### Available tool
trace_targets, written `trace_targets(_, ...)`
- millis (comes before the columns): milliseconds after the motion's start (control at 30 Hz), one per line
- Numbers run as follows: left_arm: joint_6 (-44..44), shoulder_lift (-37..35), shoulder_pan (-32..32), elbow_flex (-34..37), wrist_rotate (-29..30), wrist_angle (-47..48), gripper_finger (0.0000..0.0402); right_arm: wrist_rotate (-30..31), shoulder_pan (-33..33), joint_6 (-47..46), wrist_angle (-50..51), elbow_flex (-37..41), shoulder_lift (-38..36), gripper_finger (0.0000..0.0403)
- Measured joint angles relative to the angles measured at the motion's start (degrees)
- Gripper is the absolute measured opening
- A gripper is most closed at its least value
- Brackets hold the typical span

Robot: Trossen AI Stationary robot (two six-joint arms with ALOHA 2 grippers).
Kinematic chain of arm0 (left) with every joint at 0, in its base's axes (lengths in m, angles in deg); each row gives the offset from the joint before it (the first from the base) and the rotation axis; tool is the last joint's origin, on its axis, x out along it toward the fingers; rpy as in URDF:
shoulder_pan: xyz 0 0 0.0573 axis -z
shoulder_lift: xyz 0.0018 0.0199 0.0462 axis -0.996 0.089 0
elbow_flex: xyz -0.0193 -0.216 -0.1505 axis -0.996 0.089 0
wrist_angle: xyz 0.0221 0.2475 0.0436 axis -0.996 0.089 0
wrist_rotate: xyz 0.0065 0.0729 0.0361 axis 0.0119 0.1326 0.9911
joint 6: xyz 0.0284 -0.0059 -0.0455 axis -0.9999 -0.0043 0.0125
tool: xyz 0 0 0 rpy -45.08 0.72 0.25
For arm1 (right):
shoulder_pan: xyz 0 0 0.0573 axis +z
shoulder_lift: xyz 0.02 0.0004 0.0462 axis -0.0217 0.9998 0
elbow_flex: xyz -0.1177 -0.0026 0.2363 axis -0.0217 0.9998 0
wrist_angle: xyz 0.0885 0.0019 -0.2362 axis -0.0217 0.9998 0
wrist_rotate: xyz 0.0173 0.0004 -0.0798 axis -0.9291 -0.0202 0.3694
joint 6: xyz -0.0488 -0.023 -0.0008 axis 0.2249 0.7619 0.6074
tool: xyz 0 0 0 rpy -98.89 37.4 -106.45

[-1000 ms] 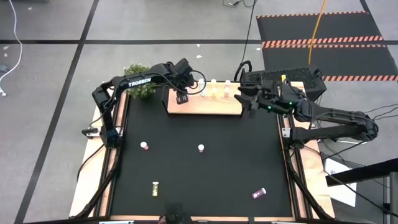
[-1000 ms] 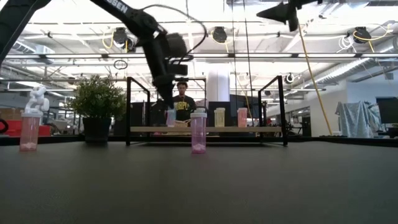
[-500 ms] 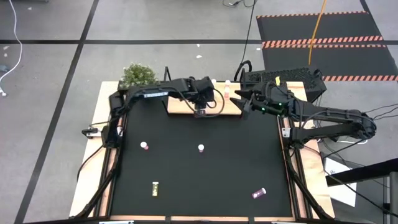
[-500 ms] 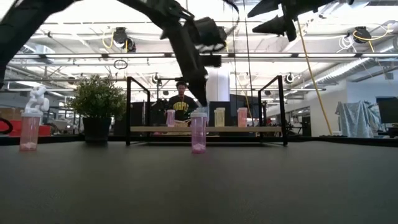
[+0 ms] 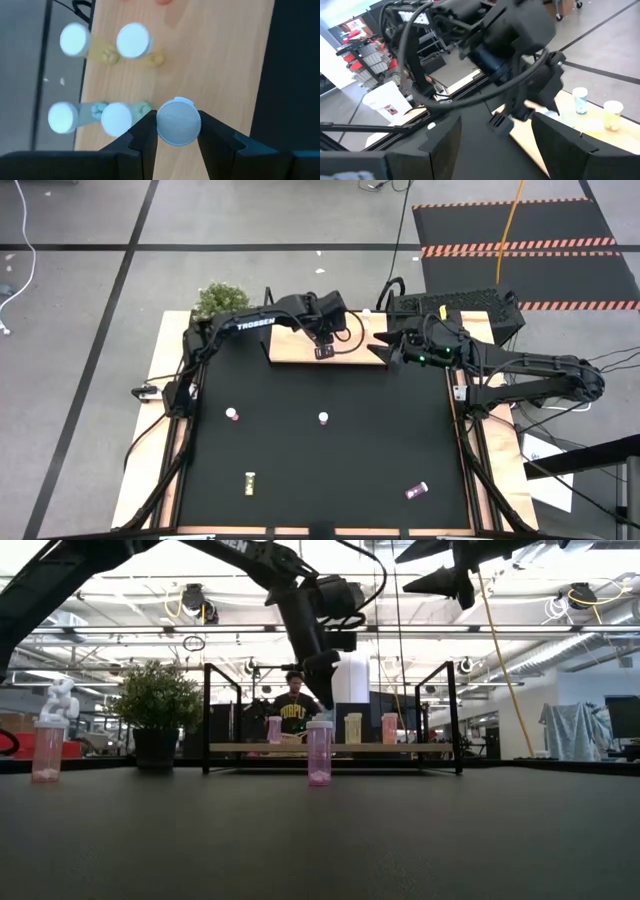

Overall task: Pick and place medicine bottles onto shelf by color
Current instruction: Put the blue pill bottle on the shelf aligned with the other blue pill bottles

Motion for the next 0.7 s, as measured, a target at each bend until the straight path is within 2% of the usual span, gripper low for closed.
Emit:
trace_targets(300, 3.5, 0.0, -1.2, 0.0, -2.5, 0.7, 0.0127, 0.0, 0.0, 0.4, 0.0, 0.0, 0.0, 0.0235)
trace_targets(700, 6.7, -0.1, -1.9, 4.0, -3.2, 0.0, 0.0127, 0.0, 0.0, 0.3, 0.0, 0.0, 0.0, 0.0235)
